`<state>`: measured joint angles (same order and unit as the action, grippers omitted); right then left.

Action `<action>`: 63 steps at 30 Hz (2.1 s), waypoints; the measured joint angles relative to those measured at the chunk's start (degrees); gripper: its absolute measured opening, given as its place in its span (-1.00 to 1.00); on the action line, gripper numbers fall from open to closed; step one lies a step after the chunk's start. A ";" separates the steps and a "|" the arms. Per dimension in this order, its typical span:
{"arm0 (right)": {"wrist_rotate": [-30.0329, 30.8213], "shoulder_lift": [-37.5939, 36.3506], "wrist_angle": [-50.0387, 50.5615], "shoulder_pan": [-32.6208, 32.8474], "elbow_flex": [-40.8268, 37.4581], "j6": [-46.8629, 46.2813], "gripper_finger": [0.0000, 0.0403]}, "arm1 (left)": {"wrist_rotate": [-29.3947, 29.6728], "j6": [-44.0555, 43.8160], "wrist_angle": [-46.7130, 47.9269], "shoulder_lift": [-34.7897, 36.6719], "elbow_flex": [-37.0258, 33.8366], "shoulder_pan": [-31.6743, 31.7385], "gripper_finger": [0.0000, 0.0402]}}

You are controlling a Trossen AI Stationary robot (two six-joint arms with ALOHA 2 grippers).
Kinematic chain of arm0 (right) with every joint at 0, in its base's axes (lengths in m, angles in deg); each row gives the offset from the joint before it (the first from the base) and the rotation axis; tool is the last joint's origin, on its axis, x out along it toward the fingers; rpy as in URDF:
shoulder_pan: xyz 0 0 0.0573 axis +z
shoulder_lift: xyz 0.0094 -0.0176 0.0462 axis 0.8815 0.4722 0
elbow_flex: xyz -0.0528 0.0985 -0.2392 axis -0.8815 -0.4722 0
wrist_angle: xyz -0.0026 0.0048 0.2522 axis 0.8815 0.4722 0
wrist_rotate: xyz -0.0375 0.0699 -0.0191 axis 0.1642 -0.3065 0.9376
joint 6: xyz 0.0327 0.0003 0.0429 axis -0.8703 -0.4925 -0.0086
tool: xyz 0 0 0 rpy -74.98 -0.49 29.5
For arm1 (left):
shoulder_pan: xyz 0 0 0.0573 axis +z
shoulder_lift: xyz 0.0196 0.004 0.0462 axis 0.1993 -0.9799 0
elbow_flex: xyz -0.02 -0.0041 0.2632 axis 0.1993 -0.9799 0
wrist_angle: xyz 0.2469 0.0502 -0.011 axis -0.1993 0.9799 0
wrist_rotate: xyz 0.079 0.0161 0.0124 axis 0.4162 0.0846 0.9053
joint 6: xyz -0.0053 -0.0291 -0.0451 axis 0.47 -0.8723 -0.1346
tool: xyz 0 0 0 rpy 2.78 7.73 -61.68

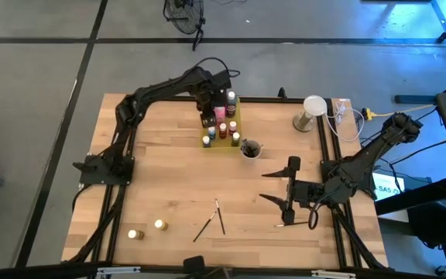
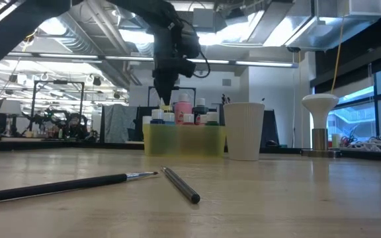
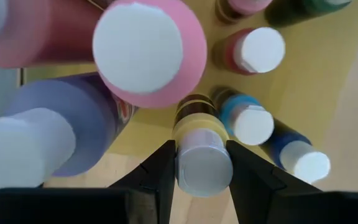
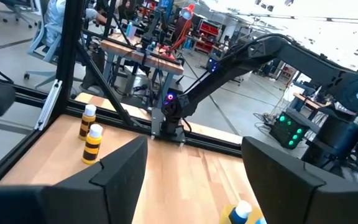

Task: Pick & Place Paint Supplies
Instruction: Put the small light yellow paint bottle into the yellow bin, then put the black paintbrush into the white cup

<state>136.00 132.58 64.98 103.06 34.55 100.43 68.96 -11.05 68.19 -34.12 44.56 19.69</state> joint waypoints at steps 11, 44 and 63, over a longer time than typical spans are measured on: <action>0.00 0.02 2.23 0.02 0.00 -1.43 0.31 | 0.02 -1.98 -0.42 -4.67 -0.02 0.00 -0.43; 6.28 0.02 6.21 0.00 0.00 -1.45 0.31 | 4.91 -8.82 12.86 4.11 18.62 -7.57 0.12; -6.71 0.04 25.13 0.00 0.00 -21.73 0.31 | 1.54 -12.08 12.96 11.63 18.51 -28.70 0.12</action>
<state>129.30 132.63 90.11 103.06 34.55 78.69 70.51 -23.13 81.15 -22.49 63.08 -9.01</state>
